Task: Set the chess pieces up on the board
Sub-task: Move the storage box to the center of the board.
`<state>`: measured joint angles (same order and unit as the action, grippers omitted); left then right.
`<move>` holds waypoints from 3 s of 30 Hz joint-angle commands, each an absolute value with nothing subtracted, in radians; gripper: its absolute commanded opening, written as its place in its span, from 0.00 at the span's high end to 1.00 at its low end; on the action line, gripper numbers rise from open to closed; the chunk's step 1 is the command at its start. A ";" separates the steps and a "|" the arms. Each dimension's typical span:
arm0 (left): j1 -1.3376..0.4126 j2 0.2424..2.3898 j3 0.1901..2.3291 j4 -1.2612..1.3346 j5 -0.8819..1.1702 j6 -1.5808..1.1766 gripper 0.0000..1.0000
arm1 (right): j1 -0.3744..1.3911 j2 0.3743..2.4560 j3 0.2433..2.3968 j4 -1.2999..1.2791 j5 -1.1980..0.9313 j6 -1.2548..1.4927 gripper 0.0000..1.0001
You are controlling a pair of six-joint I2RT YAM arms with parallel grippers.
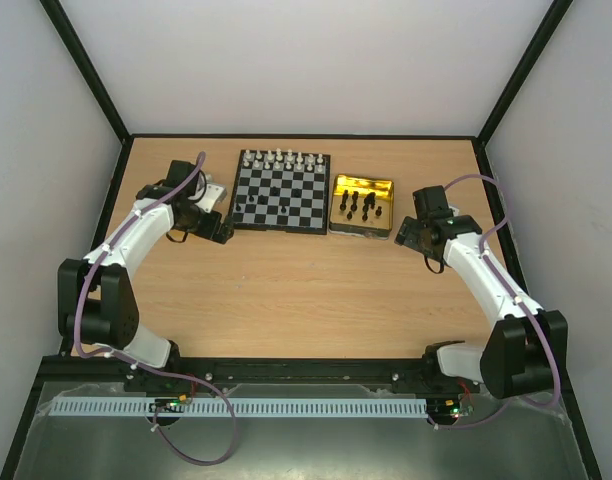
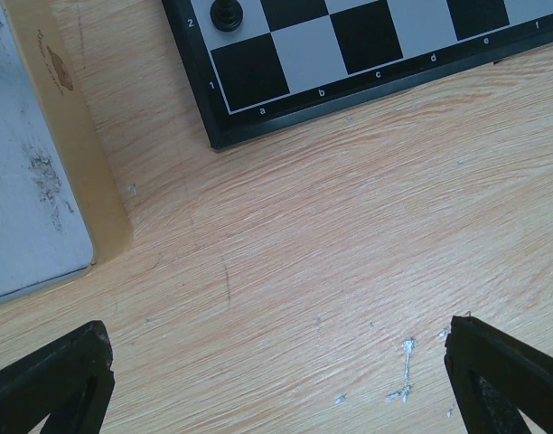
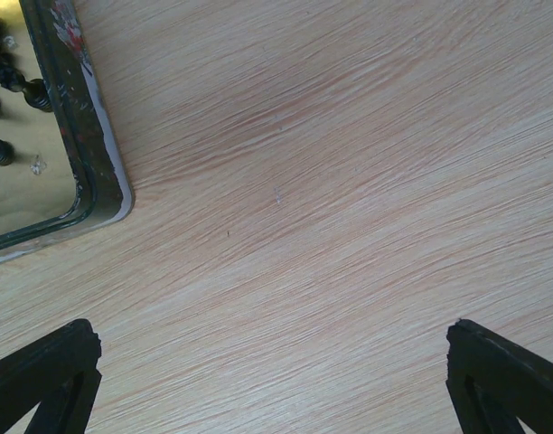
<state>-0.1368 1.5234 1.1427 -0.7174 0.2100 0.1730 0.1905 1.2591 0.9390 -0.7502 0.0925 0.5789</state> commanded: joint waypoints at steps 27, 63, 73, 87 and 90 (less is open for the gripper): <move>-0.135 1.508 1.204 -0.773 0.192 0.167 0.00 | 0.277 1.519 1.291 -0.806 0.027 0.591 0.26; -0.133 1.503 1.157 -0.740 0.183 0.162 0.00 | 0.236 1.798 1.357 -0.824 -0.079 0.623 0.41; -0.134 1.501 1.144 -0.738 0.175 0.159 0.00 | 0.196 1.848 1.341 -0.784 -0.100 0.614 0.42; -0.133 1.505 1.149 -0.739 0.167 0.153 0.00 | 0.182 1.844 1.258 -0.731 -0.125 0.625 0.42; -0.133 1.505 1.148 -0.739 0.167 0.152 0.00 | 0.181 1.816 1.224 -0.723 -0.129 0.631 0.43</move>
